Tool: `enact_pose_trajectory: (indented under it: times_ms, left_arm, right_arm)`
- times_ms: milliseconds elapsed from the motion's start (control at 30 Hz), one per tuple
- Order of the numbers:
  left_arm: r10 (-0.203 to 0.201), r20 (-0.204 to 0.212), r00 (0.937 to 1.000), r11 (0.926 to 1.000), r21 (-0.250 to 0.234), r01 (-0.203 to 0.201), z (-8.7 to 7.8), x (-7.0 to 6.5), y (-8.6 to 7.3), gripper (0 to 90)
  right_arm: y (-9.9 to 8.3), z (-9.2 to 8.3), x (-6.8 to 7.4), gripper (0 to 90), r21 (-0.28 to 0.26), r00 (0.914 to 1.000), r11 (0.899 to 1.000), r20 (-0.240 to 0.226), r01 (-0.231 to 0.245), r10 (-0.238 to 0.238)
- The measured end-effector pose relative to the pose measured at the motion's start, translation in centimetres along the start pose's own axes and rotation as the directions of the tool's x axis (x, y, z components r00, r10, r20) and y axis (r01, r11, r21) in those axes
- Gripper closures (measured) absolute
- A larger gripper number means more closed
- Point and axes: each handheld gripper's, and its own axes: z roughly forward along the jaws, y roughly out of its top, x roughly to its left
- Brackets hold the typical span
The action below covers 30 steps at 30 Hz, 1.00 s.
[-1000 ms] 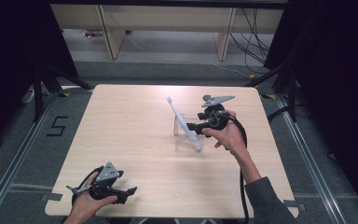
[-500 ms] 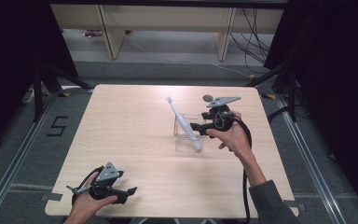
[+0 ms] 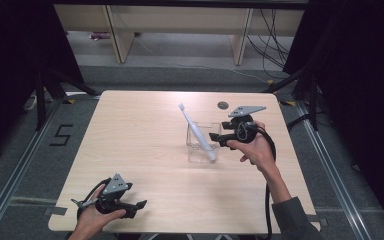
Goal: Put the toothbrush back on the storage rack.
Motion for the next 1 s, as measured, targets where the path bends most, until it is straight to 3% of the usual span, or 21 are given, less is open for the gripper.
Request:
enact_pose_trajectory:
  times_ms: [67,133,167,300,367,400,500,567,800,867,1000]
  left_arm:
    - [0.001,0.001,1.0,1.0,0.001,-0.001,0.0,0.0,0.0,18.0]
    - [0.009,-0.001,1.0,0.9999,0.01,-0.009,0.0,0.1,0.0,18.0]
    - [0.009,0.0,1.0,0.9999,0.011,-0.009,0.0,0.1,0.0,18.0]
    - [0.009,0.0,1.0,0.9999,0.008,-0.009,-0.1,0.1,0.0,18.0]
    - [0.01,0.0,1.0,0.9999,0.01,-0.01,-0.1,0.1,0.0,18.0]
    - [0.009,0.0,1.0,0.9999,0.011,-0.009,0.0,0.1,0.0,18.0]
    - [0.011,-0.001,0.9999,0.9999,0.01,-0.011,-0.1,0.1,0.0,18.0]
    - [0.01,-0.002,0.9999,0.9999,0.009,-0.01,-0.1,0.1,0.0,18.0]
    - [0.006,-0.002,1.0,0.9999,0.009,-0.006,0.0,0.1,0.0,18.0]
    - [0.003,-0.006,1.0,1.0,0.007,-0.003,0.0,0.0,0.0,18.0]
    - [0.007,-0.004,1.0,0.9999,0.01,-0.007,-0.1,0.1,0.0,18.0]
  right_arm:
    - [-0.1,-0.2,-0.1,32.1,0.003,0.9998,1.0,0.008,0.016,-0.016]
    - [-0.2,-0.3,0.0,31.7,0.005,1.0,1.0,0.003,-0.006,0.006]
    - [-0.2,-0.3,-0.1,31.3,-0.01,0.9998,1.0,0.01,0.017,-0.017]
    - [-0.5,-0.5,0.1,30.0,-0.019,1.0,1.0,0.006,-0.006,0.006]
    - [-0.6,-0.7,-0.1,28.1,-0.014,0.9996,1.0,0.017,0.021,-0.021]
    - [-0.8,-0.8,0.1,26.9,0.0,0.9999,1.0,0.016,-0.004,0.004]
    - [-1.1,-0.9,-0.1,25.6,-0.019,0.9998,1.0,0.012,0.013,-0.013]
    - [-1.3,-1.2,0.0,24.7,-0.023,0.9998,1.0,0.01,-0.018,0.019]
    - [-2.1,-2.2,-0.4,22.1,-0.034,0.9993,0.999,0.037,-0.009,0.011]
    - [-2.3,-2.3,-0.3,21.9,-0.04,0.9991,0.999,0.024,-0.034,0.035]
    - [-2.8,-2.6,-0.5,21.6,-0.045,0.9988,0.999,0.048,-0.007,0.009]
